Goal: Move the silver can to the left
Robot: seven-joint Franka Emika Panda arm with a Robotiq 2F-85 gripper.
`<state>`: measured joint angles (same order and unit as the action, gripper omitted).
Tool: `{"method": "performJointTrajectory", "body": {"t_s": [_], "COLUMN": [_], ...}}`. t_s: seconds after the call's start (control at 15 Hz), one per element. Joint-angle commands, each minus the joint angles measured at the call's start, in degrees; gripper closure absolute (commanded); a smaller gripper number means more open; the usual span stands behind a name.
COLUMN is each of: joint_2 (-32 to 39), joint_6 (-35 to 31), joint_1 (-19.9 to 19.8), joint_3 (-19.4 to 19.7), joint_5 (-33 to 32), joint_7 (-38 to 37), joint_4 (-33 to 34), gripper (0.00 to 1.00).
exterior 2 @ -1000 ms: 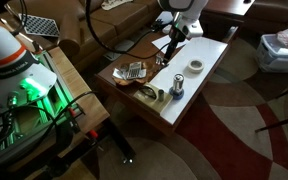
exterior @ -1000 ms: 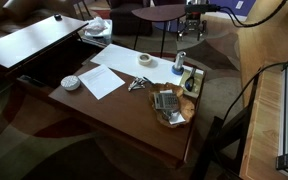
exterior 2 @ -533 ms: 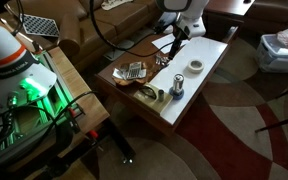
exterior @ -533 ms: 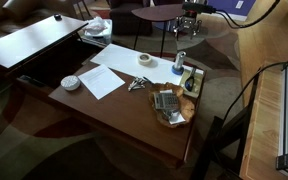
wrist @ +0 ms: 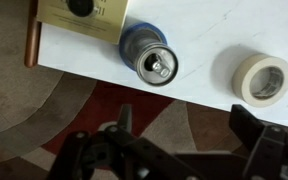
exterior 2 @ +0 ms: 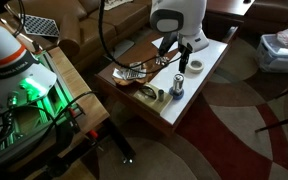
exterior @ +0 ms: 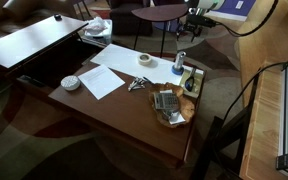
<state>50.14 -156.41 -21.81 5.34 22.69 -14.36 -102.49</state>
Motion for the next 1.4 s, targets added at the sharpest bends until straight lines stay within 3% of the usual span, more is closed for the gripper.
{"method": "performJointTrajectory", "body": {"t_s": [0.0,0.2,0.87,1.2,1.33], "joint_2": [2.51,3.69,4.11,6.37,6.85], "joint_6": [-1.79,-1.35,-0.66,-7.25,-9.42], "joint_1": [4.31,4.43,-0.78,-1.14,0.34], "joint_3": [5.43,5.43,-3.05,-5.14,-3.93], "joint_5": [-4.34,-5.3,0.03,0.46,-0.8], "joint_7": [-0.99,-0.22,2.91,5.54,5.36], "joint_4": [-0.66,-1.01,-2.26,-1.76,-1.99], "gripper": [0.0,0.0,0.0,0.0,0.0]}}
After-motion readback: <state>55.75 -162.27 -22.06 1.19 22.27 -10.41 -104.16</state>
